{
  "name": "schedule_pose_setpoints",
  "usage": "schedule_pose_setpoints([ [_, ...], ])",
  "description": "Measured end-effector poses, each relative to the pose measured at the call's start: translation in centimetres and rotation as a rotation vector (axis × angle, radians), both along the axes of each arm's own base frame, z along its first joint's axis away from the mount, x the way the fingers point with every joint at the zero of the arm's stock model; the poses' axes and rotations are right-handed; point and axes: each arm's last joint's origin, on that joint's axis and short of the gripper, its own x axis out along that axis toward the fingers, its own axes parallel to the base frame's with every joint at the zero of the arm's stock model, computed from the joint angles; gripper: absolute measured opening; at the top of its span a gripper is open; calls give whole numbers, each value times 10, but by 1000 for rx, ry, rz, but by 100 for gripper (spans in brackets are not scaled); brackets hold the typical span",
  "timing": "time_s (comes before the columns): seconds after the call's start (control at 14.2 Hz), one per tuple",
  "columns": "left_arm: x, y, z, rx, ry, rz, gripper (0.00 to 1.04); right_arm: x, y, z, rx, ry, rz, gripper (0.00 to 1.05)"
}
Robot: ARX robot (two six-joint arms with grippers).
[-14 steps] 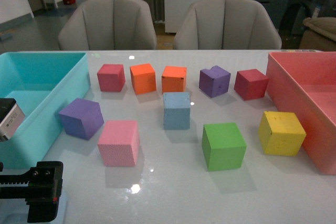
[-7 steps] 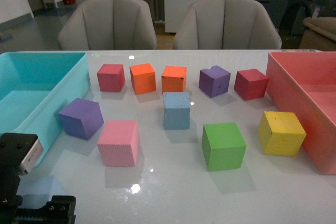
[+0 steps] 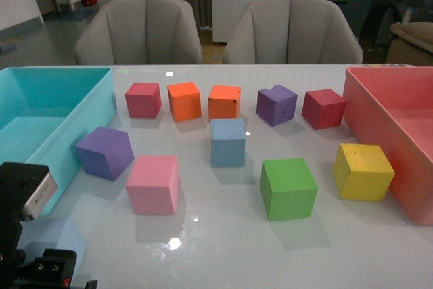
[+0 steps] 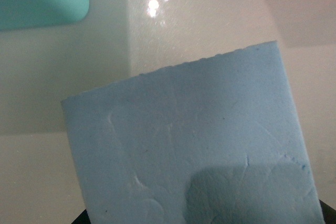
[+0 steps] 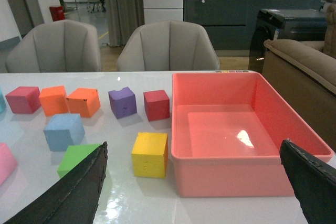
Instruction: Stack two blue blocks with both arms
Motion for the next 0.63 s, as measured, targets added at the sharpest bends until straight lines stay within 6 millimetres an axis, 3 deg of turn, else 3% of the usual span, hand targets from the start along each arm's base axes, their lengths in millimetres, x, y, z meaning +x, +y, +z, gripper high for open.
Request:
schedule_pose_setpoints([
  [0.14,-7,-14,30,-4,-98,-83,49,0,0,0,0,0,0,98],
  [0.35,-10,-51,78,13,-266,-298,49,0,0,0,0,0,0,98],
  [0.63,27,-107,91,60,-224,-458,48,0,0,0,0,0,0,98],
])
